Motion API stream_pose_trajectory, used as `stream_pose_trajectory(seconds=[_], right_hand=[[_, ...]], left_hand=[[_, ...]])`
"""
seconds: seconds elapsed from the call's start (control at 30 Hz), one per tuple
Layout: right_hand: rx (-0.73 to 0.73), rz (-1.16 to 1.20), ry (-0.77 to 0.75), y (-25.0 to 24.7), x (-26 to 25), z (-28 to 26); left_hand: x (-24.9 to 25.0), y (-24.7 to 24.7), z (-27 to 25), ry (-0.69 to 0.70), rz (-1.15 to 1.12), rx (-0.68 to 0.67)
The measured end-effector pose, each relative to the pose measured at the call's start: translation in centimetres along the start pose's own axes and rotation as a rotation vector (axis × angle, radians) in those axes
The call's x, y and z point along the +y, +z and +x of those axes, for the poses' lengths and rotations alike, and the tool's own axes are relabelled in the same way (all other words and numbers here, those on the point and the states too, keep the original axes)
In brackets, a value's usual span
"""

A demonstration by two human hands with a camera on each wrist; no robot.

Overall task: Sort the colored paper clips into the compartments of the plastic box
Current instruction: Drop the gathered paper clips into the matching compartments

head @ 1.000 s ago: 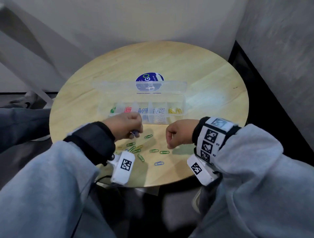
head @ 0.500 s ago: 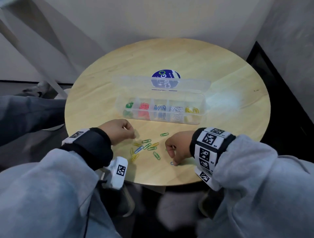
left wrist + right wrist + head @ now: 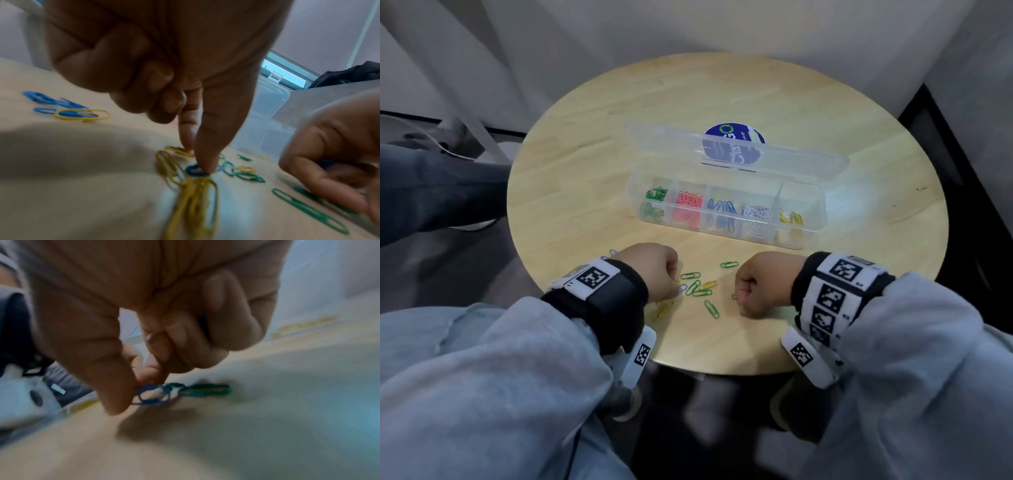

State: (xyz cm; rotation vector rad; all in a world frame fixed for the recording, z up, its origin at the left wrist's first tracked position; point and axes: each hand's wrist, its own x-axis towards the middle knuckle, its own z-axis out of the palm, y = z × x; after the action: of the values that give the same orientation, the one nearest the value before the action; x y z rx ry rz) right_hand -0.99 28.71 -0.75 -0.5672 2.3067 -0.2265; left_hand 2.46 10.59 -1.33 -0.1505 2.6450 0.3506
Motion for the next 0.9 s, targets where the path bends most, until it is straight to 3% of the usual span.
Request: stream_pose_trajectory(seconds=[0.33, 0.47, 0.77, 0.9], right_hand=[[0.069, 0.336, 0.063, -1.5, 1.5, 0.1], [0.097, 0.496, 0.072, -2.2, 2.4, -0.1], [0.083, 0.556, 0.082, -1.4, 1.8, -0.1], [0.064, 0.711, 0.069, -1.5, 1.7, 0.0]], left_hand=[[1.0, 0.5, 0.5, -0.009, 0.050, -0.081], [0.7, 0.3, 0.4, 0.001, 0.024, -0.056], [0.8, 0.5, 0.6, 0.023, 0.048, -0.094], [0.4, -0.4, 0.2, 0.037, -0.077, -0.092]])
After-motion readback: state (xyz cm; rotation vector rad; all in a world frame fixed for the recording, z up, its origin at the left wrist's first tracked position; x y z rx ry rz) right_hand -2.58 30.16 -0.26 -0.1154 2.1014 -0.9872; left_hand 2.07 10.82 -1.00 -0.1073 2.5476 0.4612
